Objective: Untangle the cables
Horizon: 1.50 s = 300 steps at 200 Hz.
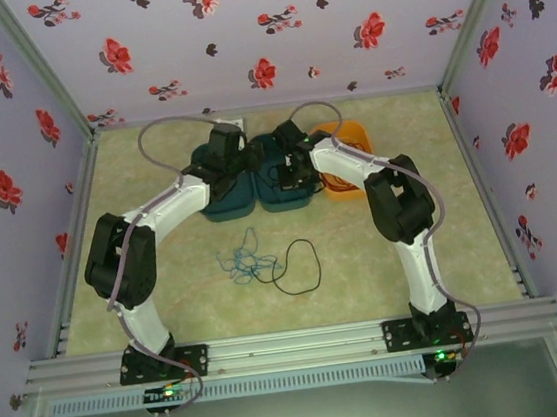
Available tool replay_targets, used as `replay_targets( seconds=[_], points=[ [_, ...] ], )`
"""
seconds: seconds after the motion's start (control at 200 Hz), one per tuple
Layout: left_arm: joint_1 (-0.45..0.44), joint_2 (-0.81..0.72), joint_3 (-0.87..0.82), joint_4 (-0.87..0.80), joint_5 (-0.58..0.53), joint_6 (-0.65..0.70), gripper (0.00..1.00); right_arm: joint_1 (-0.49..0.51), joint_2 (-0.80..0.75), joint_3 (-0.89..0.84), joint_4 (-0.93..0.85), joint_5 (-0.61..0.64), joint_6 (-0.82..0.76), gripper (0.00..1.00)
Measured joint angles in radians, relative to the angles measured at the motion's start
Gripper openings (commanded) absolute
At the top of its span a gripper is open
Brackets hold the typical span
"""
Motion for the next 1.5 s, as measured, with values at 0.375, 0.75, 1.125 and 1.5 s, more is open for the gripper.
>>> replay_targets(
  seconds=[0.375,0.75,1.125,1.5],
  points=[
    [0.001,-0.020,-0.039,0.008,0.009,-0.003,0.55,0.000,-0.023,0.022,-0.050,-0.001,-0.064,0.40],
    [0.002,-0.136,-0.074,0.014,0.005,0.000,0.78,0.000,-0.160,0.021,-0.050,0.008,-0.080,0.53],
    [0.002,-0.290,-0.226,0.013,-0.028,-0.002,1.00,0.004,-0.315,-0.127,-0.016,0.023,-0.076,0.48],
    [-0.003,-0.594,-0.479,0.004,-0.081,-0.042,1.00,0.134,-0.687,-0.593,0.038,0.014,0.004,0.48]
  ],
)
